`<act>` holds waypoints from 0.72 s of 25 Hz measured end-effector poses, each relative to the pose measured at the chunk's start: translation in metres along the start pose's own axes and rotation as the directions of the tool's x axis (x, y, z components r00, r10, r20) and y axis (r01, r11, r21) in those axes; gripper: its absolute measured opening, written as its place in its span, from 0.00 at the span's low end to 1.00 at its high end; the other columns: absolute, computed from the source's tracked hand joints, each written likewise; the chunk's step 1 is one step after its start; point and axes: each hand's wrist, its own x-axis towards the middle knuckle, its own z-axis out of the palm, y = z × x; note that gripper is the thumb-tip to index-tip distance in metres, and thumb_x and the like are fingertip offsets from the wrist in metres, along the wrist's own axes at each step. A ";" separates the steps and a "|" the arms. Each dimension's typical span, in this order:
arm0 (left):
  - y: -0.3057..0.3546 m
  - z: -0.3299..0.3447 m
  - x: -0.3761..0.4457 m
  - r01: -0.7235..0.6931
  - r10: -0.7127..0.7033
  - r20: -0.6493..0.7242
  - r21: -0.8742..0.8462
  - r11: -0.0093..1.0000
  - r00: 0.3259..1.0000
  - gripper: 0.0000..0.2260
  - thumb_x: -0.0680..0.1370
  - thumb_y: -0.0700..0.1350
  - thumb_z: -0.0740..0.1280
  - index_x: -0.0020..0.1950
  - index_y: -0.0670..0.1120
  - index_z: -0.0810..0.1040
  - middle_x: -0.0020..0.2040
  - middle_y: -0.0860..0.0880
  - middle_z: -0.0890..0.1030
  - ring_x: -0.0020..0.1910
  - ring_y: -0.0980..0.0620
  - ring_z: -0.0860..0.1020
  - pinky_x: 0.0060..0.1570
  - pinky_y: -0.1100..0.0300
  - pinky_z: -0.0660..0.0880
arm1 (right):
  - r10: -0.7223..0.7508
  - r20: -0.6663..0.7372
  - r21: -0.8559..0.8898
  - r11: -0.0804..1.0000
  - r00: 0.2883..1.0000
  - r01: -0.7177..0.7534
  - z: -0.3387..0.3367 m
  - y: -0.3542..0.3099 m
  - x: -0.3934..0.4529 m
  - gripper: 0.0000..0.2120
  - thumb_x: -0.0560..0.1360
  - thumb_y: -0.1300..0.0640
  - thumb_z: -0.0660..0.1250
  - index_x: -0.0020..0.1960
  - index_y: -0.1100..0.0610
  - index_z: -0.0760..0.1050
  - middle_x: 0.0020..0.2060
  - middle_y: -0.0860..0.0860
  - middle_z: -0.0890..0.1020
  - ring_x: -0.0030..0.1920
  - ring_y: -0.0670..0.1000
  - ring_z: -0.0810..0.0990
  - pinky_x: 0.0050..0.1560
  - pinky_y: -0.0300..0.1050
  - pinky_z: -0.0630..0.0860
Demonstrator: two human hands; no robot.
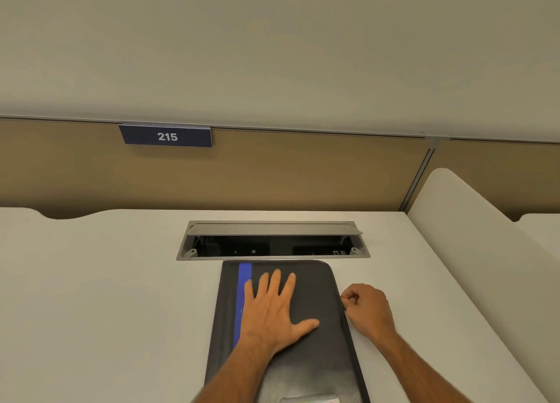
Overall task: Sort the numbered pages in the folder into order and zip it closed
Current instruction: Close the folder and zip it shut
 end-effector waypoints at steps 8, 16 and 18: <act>-0.007 0.020 0.019 0.019 -0.020 0.066 0.014 1.000 0.998 0.53 0.61 0.86 0.39 0.77 0.60 0.30 0.79 0.48 0.30 0.76 0.43 0.28 0.69 0.29 0.32 | -0.047 -0.009 -0.052 0.998 0.999 0.046 0.001 -0.004 0.019 0.05 0.78 0.57 0.68 0.45 0.49 0.77 0.43 0.45 0.79 0.41 0.47 0.78 0.47 0.32 0.72; -0.006 0.025 0.022 -0.013 0.009 -0.068 -0.063 0.998 0.998 0.53 0.61 0.87 0.43 0.79 0.59 0.45 0.80 0.46 0.43 0.79 0.39 0.41 0.69 0.25 0.37 | -0.126 0.047 -0.070 0.989 0.991 0.129 -0.004 -0.021 0.073 0.05 0.78 0.59 0.68 0.46 0.50 0.78 0.44 0.47 0.80 0.44 0.47 0.78 0.50 0.36 0.75; -0.006 0.021 0.023 -0.026 0.025 -0.016 -0.062 0.998 1.000 0.53 0.61 0.87 0.44 0.80 0.59 0.54 0.81 0.44 0.50 0.79 0.36 0.49 0.68 0.22 0.43 | -0.185 0.084 -0.098 0.976 0.979 0.193 -0.006 -0.023 0.085 0.04 0.78 0.59 0.68 0.49 0.51 0.79 0.46 0.46 0.79 0.46 0.47 0.78 0.52 0.36 0.74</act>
